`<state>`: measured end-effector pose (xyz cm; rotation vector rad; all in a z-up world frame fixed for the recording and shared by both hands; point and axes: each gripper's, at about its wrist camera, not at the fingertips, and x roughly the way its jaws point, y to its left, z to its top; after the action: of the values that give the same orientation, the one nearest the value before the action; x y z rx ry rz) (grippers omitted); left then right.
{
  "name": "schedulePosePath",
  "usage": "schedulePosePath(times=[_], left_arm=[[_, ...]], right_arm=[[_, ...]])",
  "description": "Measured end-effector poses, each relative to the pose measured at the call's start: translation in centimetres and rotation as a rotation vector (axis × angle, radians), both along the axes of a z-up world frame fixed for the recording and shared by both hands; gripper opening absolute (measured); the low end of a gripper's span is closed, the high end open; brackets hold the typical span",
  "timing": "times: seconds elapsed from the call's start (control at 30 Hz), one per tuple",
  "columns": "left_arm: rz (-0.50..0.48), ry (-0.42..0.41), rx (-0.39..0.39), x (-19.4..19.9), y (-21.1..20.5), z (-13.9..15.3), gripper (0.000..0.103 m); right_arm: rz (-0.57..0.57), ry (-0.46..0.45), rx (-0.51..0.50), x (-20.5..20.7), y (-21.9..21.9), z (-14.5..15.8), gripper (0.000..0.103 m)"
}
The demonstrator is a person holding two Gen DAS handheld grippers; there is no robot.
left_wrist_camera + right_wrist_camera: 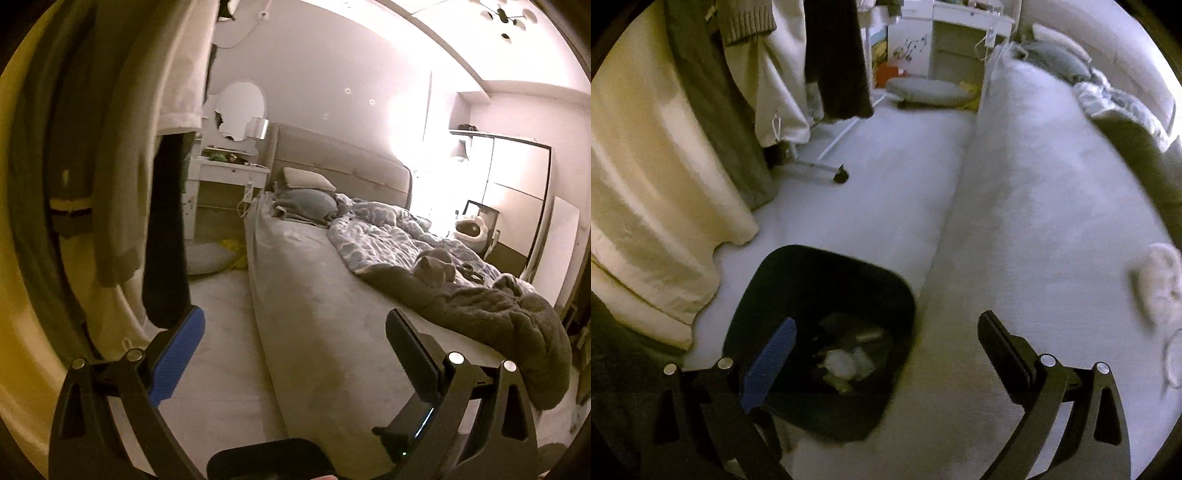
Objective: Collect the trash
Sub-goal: 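Move both tools back to the bed toward the brown tape roll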
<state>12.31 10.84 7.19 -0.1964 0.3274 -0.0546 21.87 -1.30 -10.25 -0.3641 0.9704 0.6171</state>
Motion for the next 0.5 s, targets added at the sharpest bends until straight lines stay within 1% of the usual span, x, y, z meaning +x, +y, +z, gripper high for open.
schedulePosePath(times=[0.17,0.27,0.33,0.5], left_arm=[[-0.036,-0.002,0.044,1.2,-2.9,-0.3,0.1],[-0.061,0.001,0.052,1.8,-4.2,-0.5,0.1],[-0.089,0.01,0.049,2.4,-5.2,-0.8,0.1],[-0.123,0.027,0.06,3.5,-6.9,-1.7,0.1]], right_arm=[[0.019,-0.068,0.059,-0.4,-2.3,2.7,0.1],[0.013,-0.108,0.089,-0.3,-4.1,4.2,0.1],[0.006,-0.125,0.098,-0.1,-5.2,5.0,0.1],[-0.029,-0.17,0.104,0.7,-8.6,6.3,0.099]])
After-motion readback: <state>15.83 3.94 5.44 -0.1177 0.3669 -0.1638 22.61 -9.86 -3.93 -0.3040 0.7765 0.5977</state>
